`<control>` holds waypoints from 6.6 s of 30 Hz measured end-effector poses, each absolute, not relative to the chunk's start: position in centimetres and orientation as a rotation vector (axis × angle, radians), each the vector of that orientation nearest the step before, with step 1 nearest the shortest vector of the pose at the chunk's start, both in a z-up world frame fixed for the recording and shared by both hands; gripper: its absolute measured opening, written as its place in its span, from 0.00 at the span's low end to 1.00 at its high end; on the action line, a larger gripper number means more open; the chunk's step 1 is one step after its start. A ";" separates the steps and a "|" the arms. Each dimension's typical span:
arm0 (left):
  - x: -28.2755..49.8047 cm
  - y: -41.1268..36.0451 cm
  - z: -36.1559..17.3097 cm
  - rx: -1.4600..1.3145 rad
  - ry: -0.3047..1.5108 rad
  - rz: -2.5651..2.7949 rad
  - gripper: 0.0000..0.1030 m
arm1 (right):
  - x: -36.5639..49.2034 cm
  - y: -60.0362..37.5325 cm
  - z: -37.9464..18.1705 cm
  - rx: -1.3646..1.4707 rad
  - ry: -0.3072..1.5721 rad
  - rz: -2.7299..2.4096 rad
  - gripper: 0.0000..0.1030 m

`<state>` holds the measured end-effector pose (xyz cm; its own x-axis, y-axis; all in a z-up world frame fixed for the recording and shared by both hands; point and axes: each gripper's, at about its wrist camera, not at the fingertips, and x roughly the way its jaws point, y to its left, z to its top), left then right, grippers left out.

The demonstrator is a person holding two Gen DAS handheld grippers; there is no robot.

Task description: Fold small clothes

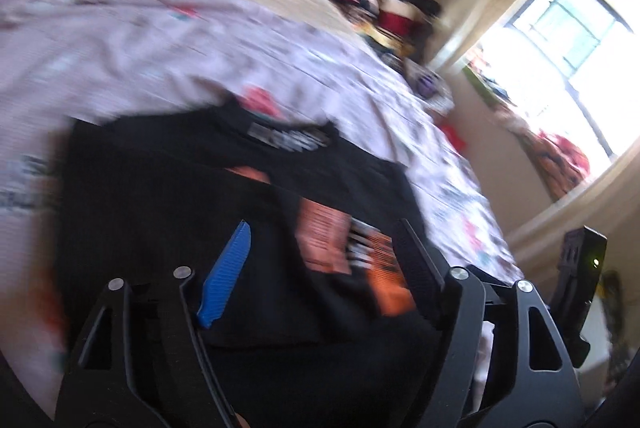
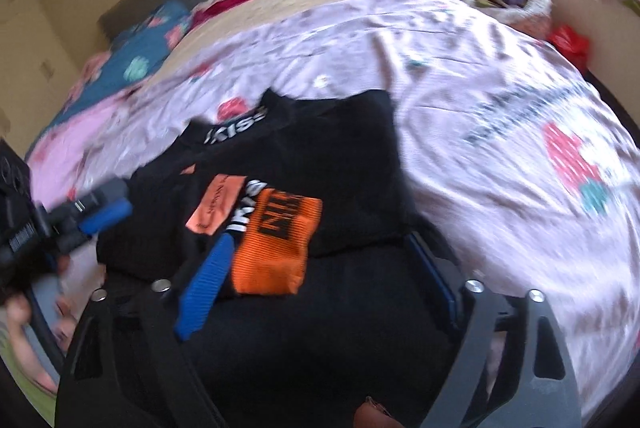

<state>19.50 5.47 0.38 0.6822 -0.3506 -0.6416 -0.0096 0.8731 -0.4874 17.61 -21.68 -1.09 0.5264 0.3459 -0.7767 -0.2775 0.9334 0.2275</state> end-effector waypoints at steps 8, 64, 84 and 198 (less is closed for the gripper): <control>17.9 14.3 -1.2 -0.506 0.805 0.055 0.66 | 22.0 -19.5 -5.0 0.102 1.059 0.400 0.57; 17.4 13.5 -1.0 -0.500 0.828 -0.029 0.16 | 19.1 -18.7 -1.7 0.006 0.922 0.417 0.31; 17.7 12.9 -5.4 -0.446 0.962 -0.029 0.39 | 18.9 -14.7 -5.1 -0.097 1.039 0.463 0.61; -2.5 9.2 -4.3 -0.371 1.086 -0.061 0.65 | -0.7 -31.0 0.1 -0.001 0.892 0.408 0.96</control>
